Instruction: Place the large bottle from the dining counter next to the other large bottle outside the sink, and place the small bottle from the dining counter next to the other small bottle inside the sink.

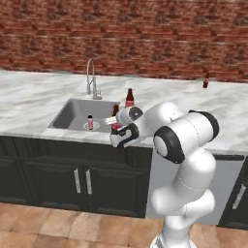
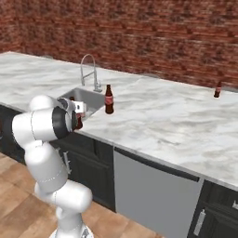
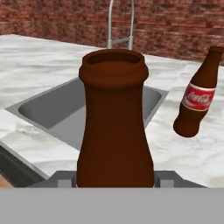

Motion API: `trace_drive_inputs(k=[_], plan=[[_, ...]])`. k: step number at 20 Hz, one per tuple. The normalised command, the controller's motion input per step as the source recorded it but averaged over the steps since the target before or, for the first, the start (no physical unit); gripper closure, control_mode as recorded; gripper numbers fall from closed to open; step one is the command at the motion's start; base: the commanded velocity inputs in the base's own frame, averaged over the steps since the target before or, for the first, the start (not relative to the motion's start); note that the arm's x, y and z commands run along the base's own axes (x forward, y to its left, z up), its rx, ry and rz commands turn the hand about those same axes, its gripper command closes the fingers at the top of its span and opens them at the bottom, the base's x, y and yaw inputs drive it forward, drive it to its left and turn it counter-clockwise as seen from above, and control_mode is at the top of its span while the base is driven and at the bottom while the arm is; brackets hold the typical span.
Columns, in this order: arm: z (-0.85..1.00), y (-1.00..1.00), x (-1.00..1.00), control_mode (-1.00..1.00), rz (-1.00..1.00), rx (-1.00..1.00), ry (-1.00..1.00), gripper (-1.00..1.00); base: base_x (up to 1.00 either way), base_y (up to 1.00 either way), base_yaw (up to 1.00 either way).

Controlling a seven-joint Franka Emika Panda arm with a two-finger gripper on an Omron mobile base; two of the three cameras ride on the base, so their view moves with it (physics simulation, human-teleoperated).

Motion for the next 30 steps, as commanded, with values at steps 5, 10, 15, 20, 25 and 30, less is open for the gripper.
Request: trace_drive_inputs(k=[5,10,15,20,25,30], plan=[[0.0,0.0,0.0,1.0,0.0,0.0,0.0,1.0,0.0,0.36,-0.21],[0.0,0.0,0.0,1.0,0.0,0.0,0.0,1.0,0.0,0.41,-0.28],[0.0,0.0,0.0,1.0,0.0,0.0,0.0,1.0,0.11,0.51,-0.25],[0.0,0.0,0.0,1.0,0.0,0.0,0.0,1.0,0.2,0.37,-0.19],[0.0,0.0,0.0,1.0,0.0,0.0,0.0,1.0,0.26,0.21,-0.16],[0.0,0.0,0.0,1.0,0.0,0.0,0.0,1.0,0.34,0.31,-0.14]])
